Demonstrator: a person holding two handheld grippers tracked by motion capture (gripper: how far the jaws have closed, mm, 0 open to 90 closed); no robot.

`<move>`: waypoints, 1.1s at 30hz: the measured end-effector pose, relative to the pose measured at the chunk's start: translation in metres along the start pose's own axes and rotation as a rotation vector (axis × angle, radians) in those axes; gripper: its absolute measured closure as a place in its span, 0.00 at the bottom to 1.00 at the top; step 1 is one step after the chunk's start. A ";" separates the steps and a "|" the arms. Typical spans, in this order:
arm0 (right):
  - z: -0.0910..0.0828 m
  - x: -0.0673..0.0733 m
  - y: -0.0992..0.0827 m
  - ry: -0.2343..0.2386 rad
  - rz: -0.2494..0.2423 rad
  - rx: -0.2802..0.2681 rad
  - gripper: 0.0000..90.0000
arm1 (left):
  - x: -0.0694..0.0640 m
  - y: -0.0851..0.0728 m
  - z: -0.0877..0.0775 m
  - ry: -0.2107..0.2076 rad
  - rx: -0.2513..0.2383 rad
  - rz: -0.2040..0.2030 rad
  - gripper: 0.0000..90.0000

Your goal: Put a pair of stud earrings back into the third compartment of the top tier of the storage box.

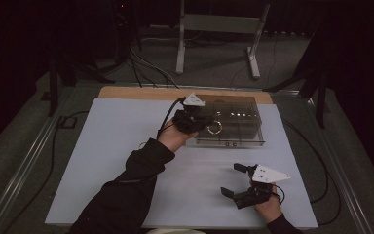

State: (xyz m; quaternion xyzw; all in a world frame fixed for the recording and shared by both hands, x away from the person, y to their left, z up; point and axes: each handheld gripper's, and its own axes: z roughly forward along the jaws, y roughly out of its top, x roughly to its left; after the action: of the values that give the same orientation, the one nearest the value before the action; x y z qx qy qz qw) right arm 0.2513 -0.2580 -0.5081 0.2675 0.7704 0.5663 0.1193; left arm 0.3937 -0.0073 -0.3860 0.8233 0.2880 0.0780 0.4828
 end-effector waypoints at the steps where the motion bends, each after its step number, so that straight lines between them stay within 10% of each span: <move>1: 0.000 0.000 0.000 0.000 0.000 -0.001 0.00 | -0.002 0.002 0.003 -0.005 0.003 0.006 0.97; 33: -0.002 -0.001 0.001 0.014 0.000 -0.008 0.00 | -0.029 0.026 0.108 -0.042 0.028 -0.002 0.97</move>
State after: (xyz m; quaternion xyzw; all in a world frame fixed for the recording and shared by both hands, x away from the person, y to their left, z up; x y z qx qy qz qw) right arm 0.2509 -0.2598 -0.5064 0.2631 0.7690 0.5711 0.1152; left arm 0.4241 -0.1140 -0.4167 0.8310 0.2800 0.0564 0.4773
